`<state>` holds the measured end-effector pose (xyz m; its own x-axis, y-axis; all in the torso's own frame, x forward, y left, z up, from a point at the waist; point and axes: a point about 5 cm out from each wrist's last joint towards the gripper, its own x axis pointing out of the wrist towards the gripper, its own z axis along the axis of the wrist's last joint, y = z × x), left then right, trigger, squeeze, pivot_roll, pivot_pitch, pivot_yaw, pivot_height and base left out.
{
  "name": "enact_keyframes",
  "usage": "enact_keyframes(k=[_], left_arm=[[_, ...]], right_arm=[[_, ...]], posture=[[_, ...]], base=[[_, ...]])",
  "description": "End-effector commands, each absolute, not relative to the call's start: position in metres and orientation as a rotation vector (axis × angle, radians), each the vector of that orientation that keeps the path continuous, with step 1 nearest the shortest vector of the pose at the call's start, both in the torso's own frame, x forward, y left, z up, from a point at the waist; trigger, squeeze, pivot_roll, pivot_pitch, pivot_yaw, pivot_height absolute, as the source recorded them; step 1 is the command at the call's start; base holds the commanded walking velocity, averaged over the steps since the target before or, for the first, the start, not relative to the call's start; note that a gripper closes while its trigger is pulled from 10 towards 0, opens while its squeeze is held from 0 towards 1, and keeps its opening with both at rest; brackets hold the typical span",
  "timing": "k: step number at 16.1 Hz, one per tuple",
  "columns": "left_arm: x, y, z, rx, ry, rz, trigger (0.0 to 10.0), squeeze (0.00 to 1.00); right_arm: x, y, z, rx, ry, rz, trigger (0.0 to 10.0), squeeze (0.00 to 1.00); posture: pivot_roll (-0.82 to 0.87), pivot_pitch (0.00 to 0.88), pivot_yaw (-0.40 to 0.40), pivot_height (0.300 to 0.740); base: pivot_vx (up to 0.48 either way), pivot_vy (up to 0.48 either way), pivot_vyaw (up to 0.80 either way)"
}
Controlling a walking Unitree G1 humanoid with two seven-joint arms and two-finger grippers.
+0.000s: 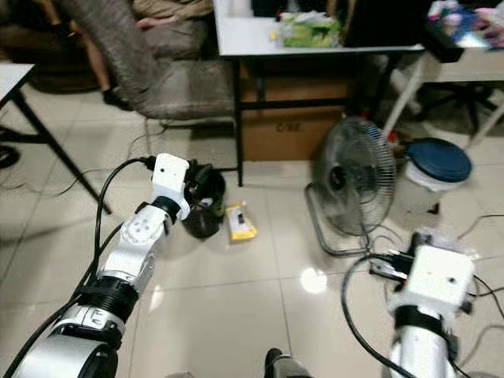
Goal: Picking trash to rubbish bin
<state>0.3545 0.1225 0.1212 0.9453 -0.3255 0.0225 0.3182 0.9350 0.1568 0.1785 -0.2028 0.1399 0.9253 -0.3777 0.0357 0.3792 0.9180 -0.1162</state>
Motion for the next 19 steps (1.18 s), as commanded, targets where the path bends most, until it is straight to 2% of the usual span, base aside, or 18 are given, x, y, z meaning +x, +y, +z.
enact_keyframes(k=[1,4,6,10,14,17,19], left_arm=[[0.353,0.119,0.12,0.159,-0.051,-0.354,10.0,0.0],[0.353,0.112,0.121,0.142,-0.056,-0.351,10.0,0.0],[0.352,0.119,0.113,0.16,-0.044,-0.293,10.0,0.0],[0.357,0.127,0.121,0.167,-0.081,-0.225,10.0,0.0],[0.359,0.136,0.125,0.171,-0.097,-0.189,10.0,0.0],[0.349,0.153,0.113,0.224,-0.074,-0.216,10.0,0.0],[0.338,0.169,0.103,0.288,-0.051,-0.253,10.0,0.0]], right_arm=[[0.181,-0.201,0.14,-0.125,-0.023,-0.378,10.0,0.0],[0.191,-0.196,0.144,-0.168,-0.054,-0.338,10.0,0.0],[0.195,-0.197,0.145,-0.192,-0.084,-0.336,10.0,0.0],[0.199,-0.189,0.172,-0.11,-0.25,-0.285,10.0,0.0],[0.195,-0.188,0.168,-0.138,-0.229,-0.279,10.0,0.0],[0.18,-0.2,0.162,-0.173,-0.185,-0.288,10.0,0.0],[0.184,-0.209,0.165,-0.204,-0.192,-0.282,10.0,0.0]], posture=[[0.06,0.148,0.001,0.74],[0.05,0.155,-0.005,0.74],[0.04,0.163,-0.006,0.74],[0.05,0.175,-0.023,0.74],[0.08,0.166,-0.03,0.74],[0.07,0.152,-0.012,0.74],[0.08,0.148,-0.013,0.74]], base=[[0.0,0.0,0.0],[0.0,0.0,0.0],[0.0,0.0,0.0],[0.0,0.0,0.0],[0.0,0.0,0.0],[0.0,0.0,0.0],[0.0,0.0,0.0]])
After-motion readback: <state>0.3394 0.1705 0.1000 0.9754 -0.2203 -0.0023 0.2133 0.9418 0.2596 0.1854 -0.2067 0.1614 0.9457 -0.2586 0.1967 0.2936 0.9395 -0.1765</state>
